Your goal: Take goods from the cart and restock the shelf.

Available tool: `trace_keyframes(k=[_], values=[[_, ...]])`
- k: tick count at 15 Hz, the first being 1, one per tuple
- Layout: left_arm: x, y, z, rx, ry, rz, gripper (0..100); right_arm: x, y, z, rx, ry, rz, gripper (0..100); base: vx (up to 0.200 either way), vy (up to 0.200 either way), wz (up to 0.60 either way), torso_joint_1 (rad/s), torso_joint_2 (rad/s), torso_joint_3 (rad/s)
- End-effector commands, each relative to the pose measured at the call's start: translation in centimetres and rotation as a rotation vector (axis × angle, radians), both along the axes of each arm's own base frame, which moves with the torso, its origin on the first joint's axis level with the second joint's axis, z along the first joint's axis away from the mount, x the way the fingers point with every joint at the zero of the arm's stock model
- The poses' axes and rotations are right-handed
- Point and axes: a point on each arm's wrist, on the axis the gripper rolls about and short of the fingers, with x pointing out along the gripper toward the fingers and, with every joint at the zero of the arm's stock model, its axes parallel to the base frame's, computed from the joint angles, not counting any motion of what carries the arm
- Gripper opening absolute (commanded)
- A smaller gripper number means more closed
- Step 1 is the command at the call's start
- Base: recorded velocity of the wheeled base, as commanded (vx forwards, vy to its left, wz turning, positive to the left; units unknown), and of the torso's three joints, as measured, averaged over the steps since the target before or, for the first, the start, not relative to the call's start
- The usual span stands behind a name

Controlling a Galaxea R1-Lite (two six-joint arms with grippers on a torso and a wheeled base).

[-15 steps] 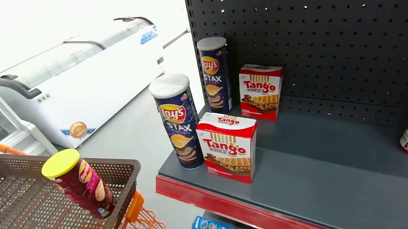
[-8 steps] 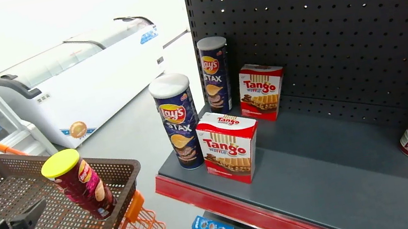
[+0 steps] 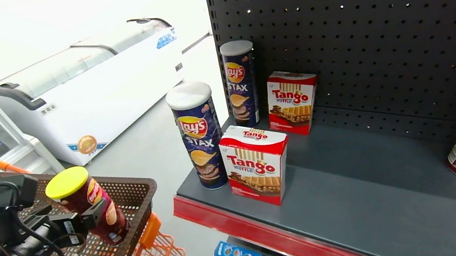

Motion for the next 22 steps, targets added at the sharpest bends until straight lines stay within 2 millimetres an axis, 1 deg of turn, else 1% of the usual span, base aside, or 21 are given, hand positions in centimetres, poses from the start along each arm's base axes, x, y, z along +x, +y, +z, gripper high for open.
trace_keyframes(k=[1, 4, 6, 9, 13, 14, 17, 20, 22], values=[[1.5, 0.2, -2.3, -0.007, 0.07, 0.006, 100, 0.0, 0.0, 0.0, -0.001, 0.001, 0.0, 100, 0.0, 0.0, 0.0, 0.0, 0.0, 0.0], [2.5, 0.5, -3.0, -0.007, 0.061, 0.014, 100, 0.0, 0.0, 0.0, -0.001, 0.001, 0.0, 100, 0.0, 0.0, 0.0, 0.0, 0.0, 0.0], [3.5, 0.7, -3.5, -0.005, 0.04, 0.016, 100, 0.0, 0.0, 0.0, -0.001, -0.001, 0.0, 100, 0.0, 0.0, 0.0, 0.0, 0.0, 0.0], [4.6, 0.7, -3.9, -0.003, 0.014, 0.014, 100, 0.0, 0.0, 0.0, -0.001, 0.001, 0.0, 100, 0.0, 0.0, 0.0, 0.0, 0.0, 0.0], [5.3, 1.3, -4.2, 0.001, -0.015, 0.032, 100, 0.0, 0.0, 0.0, -0.001, -0.001, 0.0, 100, 0.0, 0.0, 0.0, 0.0, 0.0, 0.0], [5.6, 1.5, -4.1, 0.0, -0.024, 0.037, 0, 0.0, 0.0, 0.0, -0.001, -0.001, 0.0, 100, 0.0, 0.0, 0.0, 0.0, 0.0, 0.0], [6.6, 2.2, -3.5, 0.007, -0.064, 0.058, 0, 0.0, 0.0, 0.0, -0.001, -0.001, 0.0, 100, 0.0, 0.0, 0.0, 0.0, 0.0, 0.0], [6.6, 2.5, -3.4, 0.009, -0.067, 0.064, 0, 0.0, 0.0, 0.0, -0.001, -0.001, 0.0, 100, 0.0, 0.0, 0.0, 0.0, 0.0, 0.0], [6.5, 2.3, -3.0, 0.008, -0.084, 0.048, 0, 0.0, 0.0, 0.0, -0.001, -0.001, 0.0, 100, 0.0, 0.0, 0.0, 0.0, 0.0, 0.0]])
